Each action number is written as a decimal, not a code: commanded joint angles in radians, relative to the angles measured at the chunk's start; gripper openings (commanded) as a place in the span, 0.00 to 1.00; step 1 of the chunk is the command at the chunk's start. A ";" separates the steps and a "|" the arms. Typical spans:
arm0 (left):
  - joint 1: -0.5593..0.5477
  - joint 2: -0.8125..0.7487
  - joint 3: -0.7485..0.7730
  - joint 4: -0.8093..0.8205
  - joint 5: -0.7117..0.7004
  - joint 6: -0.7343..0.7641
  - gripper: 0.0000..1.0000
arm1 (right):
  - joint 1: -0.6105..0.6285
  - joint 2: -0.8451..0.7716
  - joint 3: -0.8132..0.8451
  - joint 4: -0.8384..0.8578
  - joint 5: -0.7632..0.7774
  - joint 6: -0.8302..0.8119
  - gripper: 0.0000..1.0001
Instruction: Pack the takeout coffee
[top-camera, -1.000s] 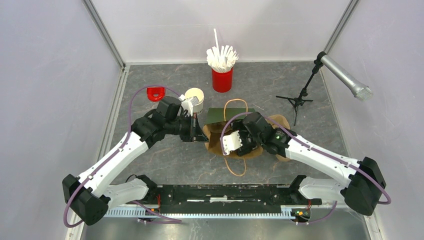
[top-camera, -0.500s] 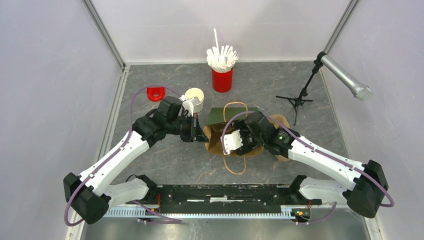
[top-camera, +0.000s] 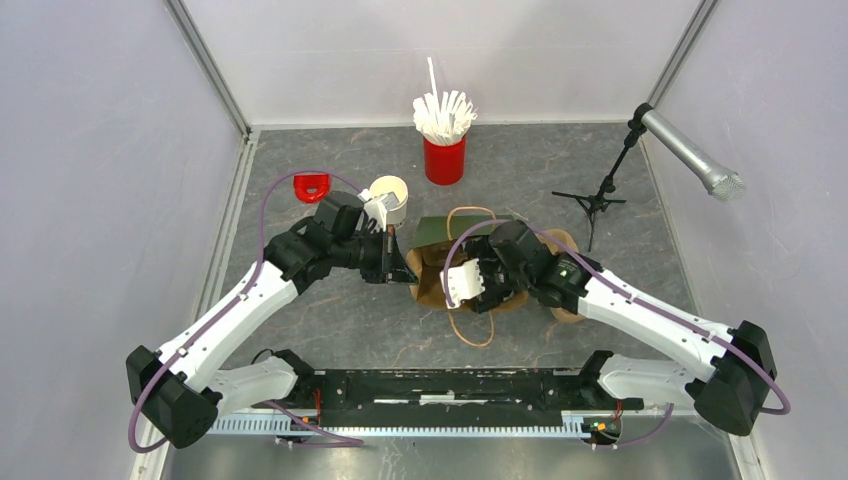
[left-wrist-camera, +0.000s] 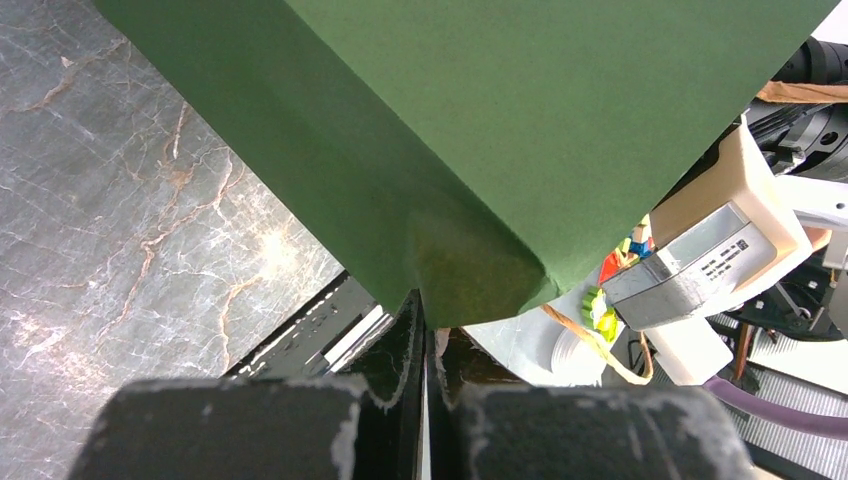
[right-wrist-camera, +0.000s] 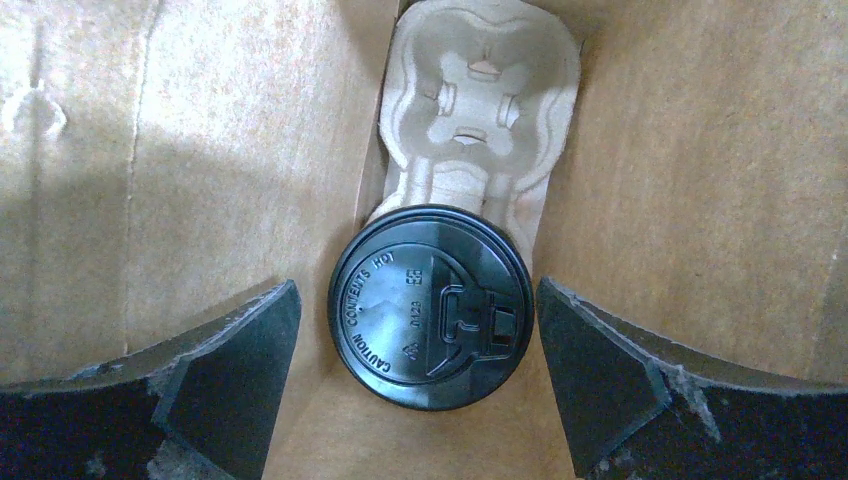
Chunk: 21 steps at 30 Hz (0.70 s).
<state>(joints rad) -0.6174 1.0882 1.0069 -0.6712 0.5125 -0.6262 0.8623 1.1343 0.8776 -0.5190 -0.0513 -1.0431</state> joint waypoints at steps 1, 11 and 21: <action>-0.001 0.000 0.042 0.018 0.040 -0.040 0.03 | 0.007 -0.014 0.052 -0.017 -0.031 0.012 0.94; -0.001 0.011 0.066 0.033 0.064 -0.082 0.02 | 0.016 -0.023 0.080 -0.084 -0.040 0.032 0.96; -0.001 0.016 0.083 0.021 0.070 -0.113 0.02 | 0.024 -0.026 0.150 -0.125 -0.068 0.066 0.87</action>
<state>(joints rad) -0.6174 1.1038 1.0424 -0.6704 0.5522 -0.6907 0.8776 1.1263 0.9367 -0.6216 -0.0818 -1.0027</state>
